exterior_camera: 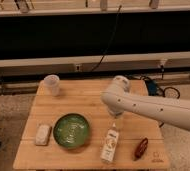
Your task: Push the ceramic bowl across the table
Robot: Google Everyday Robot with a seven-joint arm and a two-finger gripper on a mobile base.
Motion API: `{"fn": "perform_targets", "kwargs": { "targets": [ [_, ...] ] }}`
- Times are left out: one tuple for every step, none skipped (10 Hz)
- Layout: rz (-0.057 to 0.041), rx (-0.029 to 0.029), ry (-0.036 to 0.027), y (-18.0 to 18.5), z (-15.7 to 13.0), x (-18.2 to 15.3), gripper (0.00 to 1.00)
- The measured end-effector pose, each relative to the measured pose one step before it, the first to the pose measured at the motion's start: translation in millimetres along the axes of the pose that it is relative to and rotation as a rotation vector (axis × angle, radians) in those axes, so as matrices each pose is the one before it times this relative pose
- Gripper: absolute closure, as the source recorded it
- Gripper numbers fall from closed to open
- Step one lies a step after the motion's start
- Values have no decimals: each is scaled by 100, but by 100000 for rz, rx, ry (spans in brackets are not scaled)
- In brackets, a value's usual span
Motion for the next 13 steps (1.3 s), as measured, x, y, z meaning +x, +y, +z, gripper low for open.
{"fn": "perform_targets", "kwargs": {
  "targets": [
    [-255,46,99,-19,193,-175,20],
    [-254,35,176,-15,18,-94,20],
    [-351,-2,224,20,120,-30,20],
    [-700,-372,301,112,392,-82,20],
    [-877,-333,420,114,484,-89,20],
    [-105,22,33,29,196,-50,20],
    [-301,27,-37,33,192,-129,20],
    [-232,111,66,4,113,-74,20],
    [-509,-21,158,94,353,-150,20],
    [-320,-78,150,47,201,-49,20],
    [-351,-132,79,123,340,10,20],
    [-315,-3,13,123,316,22,20],
    [-458,10,-20,71,264,-80,20]
  ]
}}
